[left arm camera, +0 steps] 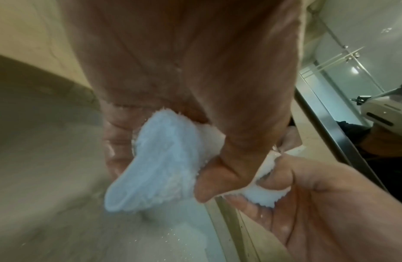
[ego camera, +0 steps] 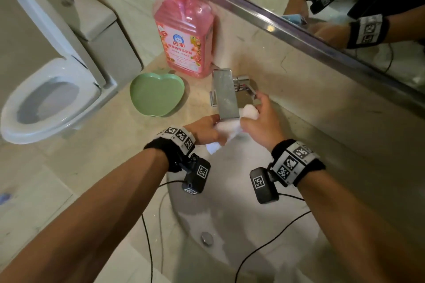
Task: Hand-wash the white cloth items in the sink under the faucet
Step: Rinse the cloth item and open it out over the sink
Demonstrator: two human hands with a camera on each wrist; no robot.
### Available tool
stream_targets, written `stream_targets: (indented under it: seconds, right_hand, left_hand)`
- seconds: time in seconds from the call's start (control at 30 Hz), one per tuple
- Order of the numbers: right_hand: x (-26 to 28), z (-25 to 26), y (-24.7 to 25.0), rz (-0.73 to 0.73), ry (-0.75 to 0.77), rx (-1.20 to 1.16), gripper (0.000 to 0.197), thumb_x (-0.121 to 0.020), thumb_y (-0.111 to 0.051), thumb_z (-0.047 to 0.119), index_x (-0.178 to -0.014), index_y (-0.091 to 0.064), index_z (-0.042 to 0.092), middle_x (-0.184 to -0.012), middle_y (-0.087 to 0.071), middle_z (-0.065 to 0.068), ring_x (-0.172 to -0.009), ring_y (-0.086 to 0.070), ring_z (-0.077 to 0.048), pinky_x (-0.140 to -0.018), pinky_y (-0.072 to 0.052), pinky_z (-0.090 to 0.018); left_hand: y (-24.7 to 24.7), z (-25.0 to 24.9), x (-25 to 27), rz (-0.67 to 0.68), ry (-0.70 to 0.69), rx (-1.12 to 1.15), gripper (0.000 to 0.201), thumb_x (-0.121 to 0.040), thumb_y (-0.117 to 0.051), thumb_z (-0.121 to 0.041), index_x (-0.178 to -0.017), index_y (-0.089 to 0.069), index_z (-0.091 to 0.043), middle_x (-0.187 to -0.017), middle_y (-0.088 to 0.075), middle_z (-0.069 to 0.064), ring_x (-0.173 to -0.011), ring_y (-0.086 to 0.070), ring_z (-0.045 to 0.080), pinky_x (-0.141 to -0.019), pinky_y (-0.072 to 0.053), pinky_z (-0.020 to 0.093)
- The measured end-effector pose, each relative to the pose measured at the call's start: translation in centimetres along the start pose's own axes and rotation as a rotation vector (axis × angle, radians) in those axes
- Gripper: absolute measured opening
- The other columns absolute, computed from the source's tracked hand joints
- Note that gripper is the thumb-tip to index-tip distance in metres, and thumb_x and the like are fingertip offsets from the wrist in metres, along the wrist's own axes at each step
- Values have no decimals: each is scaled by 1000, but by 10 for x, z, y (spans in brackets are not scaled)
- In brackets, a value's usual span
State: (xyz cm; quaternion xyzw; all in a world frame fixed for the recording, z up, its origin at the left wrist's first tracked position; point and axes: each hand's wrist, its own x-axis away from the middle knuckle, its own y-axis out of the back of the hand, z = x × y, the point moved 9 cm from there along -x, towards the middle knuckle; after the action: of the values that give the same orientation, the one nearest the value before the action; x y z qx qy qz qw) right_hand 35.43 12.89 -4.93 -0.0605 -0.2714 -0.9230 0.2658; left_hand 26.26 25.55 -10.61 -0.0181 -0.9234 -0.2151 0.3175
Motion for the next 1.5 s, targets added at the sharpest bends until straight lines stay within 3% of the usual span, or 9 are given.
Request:
stream_targets:
  seconds: [0.1, 0.2, 0.3, 0.6, 0.9, 1.03, 1.17, 1.33, 1.5]
  right_hand:
    - [6, 0, -13, 20, -18, -33, 71, -75, -70, 7, -127, -37, 42, -101, -58, 24, -90, -61, 6, -76, -47, -19]
    - [17, -12, -28, 185, -121, -16, 90, -76, -70, 1, -150, -27, 29, -123, -57, 3, -107, -61, -15, -92, -53, -37]
    - [43, -27, -45, 381, -228, -93, 73, -72, -76, 3, -140, -51, 15, -125, -62, -11, -115, -62, -28, -99, -54, -45]
    - [97, -17, -71, 678, -327, -243, 64, -75, -85, 22, -130, -53, 11, -119, -68, -16, -107, -69, -32, -87, -54, -54]
    - [95, -11, -53, 453, -58, 315, 22, -65, -77, 21, -73, -57, 27, -69, -62, 9, -69, -63, -16, -47, -42, -20]
    - [91, -5, -58, 339, 203, 715, 31, -78, -68, 32, -105, -63, 18, -96, -70, -5, -90, -67, -30, -66, -40, -26]
    - [94, -7, -67, 307, 370, 986, 20, -83, -64, 22, -100, -61, 13, -92, -70, -10, -84, -69, -33, -63, -39, -29]
    - [98, -14, -70, 335, 427, 1132, 26, -85, -65, 16, -109, -56, 13, -99, -68, -9, -88, -69, -31, -64, -38, -32]
    - [105, -7, -61, 359, 477, 890, 60, -81, -73, 31, -132, -42, 26, -109, -55, -4, -87, -60, -28, -66, -45, -36]
  left_hand:
    - [5, 7, 6, -103, 50, -183, 83, -62, -89, -36, -134, -53, -15, -120, -65, 5, -107, -62, 23, -92, -50, 32]
    - [7, 4, 18, -189, 29, -514, 66, -65, -84, -36, -125, -60, -22, -113, -70, 4, -94, -65, 23, -72, -45, 25]
    - [11, -3, 37, -211, -86, -675, 44, -76, -69, -25, -119, -61, -22, -110, -69, 7, -97, -66, 30, -72, -47, 30]
    - [0, -58, 99, -190, -553, -973, 36, -84, -60, -16, -119, -55, -17, -101, -54, 9, -84, -58, 32, -60, -40, 35]
    - [-5, -57, 82, -213, -245, -1108, 27, -80, -64, -19, -106, -57, -13, -91, -65, 11, -74, -63, 32, -56, -39, 32]
    - [-15, -43, 75, -153, -77, -1129, 21, -75, -66, -19, -96, -66, -18, -83, -68, 5, -78, -68, 26, -61, -43, 28]
    - [-36, -15, 69, 8, 317, -1318, 16, -74, -71, -23, -70, -59, -12, -72, -60, 3, -87, -68, 13, -71, -51, 21]
    - [-48, 3, 53, -6, 143, -1010, 15, -85, -65, -29, -85, -60, -14, -103, -68, 6, -95, -66, 23, -73, -50, 28]
    - [-52, 7, 53, 178, 56, -739, 46, -75, -77, -33, -114, -63, -14, -92, -65, 0, -77, -59, 19, -64, -45, 27]
